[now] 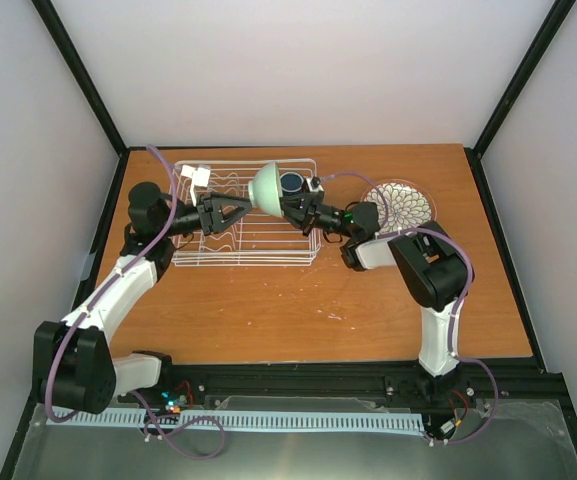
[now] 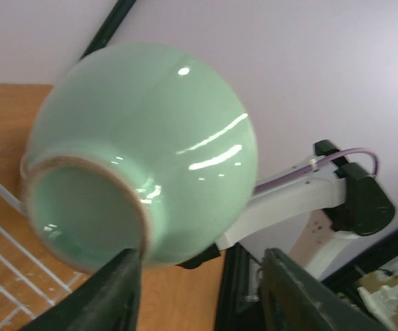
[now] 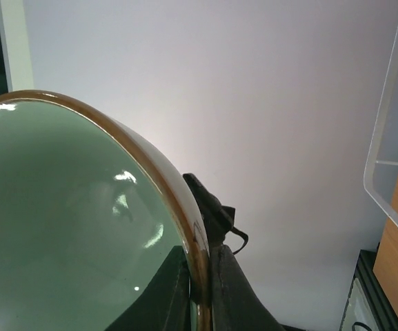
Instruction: Load the mixed dishes into the dish rack
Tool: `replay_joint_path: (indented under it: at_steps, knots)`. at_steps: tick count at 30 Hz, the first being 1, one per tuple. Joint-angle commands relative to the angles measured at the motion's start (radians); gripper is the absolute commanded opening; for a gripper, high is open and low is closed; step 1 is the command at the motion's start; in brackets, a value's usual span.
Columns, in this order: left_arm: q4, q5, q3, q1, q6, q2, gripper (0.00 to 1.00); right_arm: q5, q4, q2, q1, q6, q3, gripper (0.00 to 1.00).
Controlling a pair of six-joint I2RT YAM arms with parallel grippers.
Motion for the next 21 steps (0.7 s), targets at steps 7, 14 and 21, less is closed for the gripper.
replay_joint_path:
  at_steps: [7,14,21]
  knots:
    - [-0.116,-0.060,0.049,-0.003,0.081,0.000,0.62,0.001,0.188,-0.064,-0.002,0.009,0.034,0.03]
    - [-0.111,-0.060,0.079,-0.003,0.089,0.036,0.63,-0.006,0.188,-0.093,0.002,0.014,0.010,0.03]
    - [-0.056,-0.051,0.099,-0.003,0.065,0.076,0.64,-0.024,0.188,-0.097,0.021,0.022,0.004,0.03]
